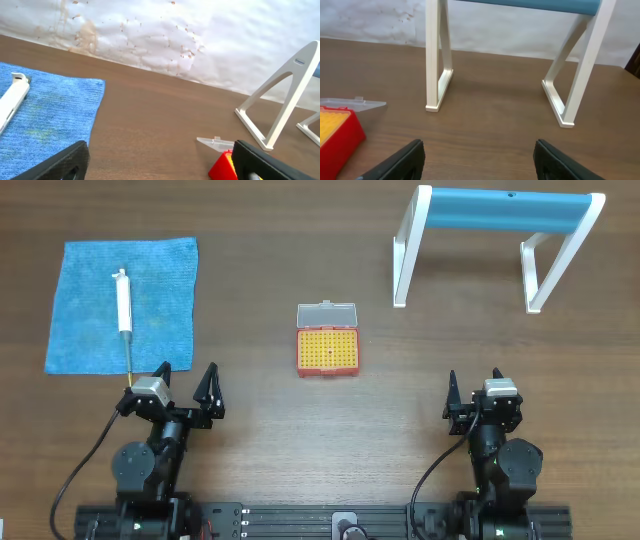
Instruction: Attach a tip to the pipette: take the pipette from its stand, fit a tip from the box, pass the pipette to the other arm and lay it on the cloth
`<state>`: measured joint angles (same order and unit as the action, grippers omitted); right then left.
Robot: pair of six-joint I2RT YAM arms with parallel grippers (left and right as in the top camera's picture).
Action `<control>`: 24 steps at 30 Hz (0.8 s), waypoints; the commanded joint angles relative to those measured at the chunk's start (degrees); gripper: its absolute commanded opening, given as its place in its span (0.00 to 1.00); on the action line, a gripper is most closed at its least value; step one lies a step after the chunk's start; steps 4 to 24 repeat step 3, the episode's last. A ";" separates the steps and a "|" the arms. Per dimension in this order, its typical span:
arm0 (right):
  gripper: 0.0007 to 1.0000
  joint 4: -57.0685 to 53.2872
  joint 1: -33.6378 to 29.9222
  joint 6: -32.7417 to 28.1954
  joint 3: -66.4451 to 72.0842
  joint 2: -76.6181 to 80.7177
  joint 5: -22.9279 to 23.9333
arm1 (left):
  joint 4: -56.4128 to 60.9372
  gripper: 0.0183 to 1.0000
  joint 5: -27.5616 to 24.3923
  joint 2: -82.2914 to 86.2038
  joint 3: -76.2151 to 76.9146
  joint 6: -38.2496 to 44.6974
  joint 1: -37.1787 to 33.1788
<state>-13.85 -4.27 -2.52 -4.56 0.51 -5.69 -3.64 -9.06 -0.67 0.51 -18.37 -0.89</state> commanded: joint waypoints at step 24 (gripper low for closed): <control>0.70 0.04 0.35 -0.79 0.31 -0.46 0.55 | -0.22 0.92 -0.46 0.48 -0.20 -0.70 -0.24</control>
